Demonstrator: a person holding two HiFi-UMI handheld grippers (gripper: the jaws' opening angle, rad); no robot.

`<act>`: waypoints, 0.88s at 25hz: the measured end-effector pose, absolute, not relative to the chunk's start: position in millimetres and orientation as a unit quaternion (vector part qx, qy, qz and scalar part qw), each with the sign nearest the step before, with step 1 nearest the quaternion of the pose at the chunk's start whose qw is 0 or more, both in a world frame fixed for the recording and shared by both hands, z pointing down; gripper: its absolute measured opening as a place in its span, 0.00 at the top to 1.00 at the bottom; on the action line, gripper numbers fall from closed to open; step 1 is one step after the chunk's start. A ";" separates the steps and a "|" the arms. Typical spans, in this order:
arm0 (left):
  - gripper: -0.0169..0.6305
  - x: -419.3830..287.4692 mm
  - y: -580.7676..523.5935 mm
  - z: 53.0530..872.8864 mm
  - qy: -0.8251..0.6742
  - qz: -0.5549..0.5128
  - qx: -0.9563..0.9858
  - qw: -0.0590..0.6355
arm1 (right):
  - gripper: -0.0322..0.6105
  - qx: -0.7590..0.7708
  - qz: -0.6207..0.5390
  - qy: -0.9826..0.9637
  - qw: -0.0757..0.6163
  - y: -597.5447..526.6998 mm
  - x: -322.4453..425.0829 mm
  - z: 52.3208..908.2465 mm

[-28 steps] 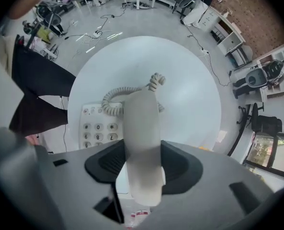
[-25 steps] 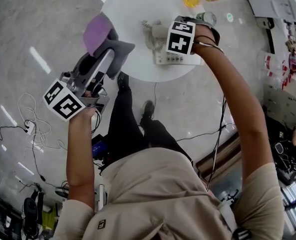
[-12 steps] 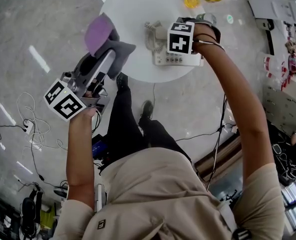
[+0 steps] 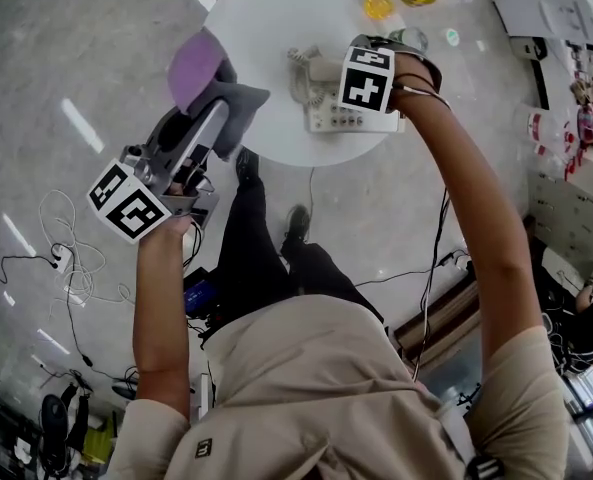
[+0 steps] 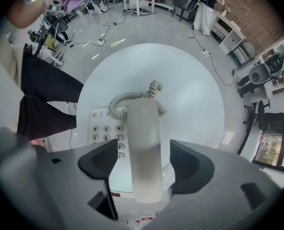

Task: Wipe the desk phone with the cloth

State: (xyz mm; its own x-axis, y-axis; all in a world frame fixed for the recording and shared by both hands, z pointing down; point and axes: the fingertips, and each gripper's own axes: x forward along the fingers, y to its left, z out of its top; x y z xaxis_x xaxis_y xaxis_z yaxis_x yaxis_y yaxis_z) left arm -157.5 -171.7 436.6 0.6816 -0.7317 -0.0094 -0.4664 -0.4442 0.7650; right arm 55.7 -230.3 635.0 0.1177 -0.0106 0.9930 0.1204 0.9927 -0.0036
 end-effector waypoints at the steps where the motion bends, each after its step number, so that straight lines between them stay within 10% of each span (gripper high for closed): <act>1: 0.83 -158.6 -171.6 432.6 -0.360 -0.172 0.833 0.383 | 0.44 -0.034 -0.045 -0.669 0.741 -230.7 53.1 628.7; 9: 0.83 -171.1 -158.1 382.3 -0.368 -0.173 0.846 0.346 | 0.44 0.082 -0.040 -0.754 0.651 -231.0 24.3 543.7; 16: 0.83 -165.8 -138.9 333.6 -0.379 -0.136 0.865 0.301 | 0.96 0.263 -0.012 -0.863 0.431 -230.0 2.0 411.4; 22: 0.83 -157.9 -111.6 278.4 -0.383 -0.082 0.890 0.233 | 0.96 0.322 0.035 -0.924 0.206 -191.1 -6.2 280.8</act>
State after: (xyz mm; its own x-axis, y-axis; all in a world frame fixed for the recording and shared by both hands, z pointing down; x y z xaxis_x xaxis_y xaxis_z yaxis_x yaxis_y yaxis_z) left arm -157.9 -111.6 278.4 0.6933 -0.7199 0.0321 -0.6432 -0.5981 0.4780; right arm -6.2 -191.1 280.8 -0.7082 -0.5803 0.4022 -0.6087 0.7904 0.0687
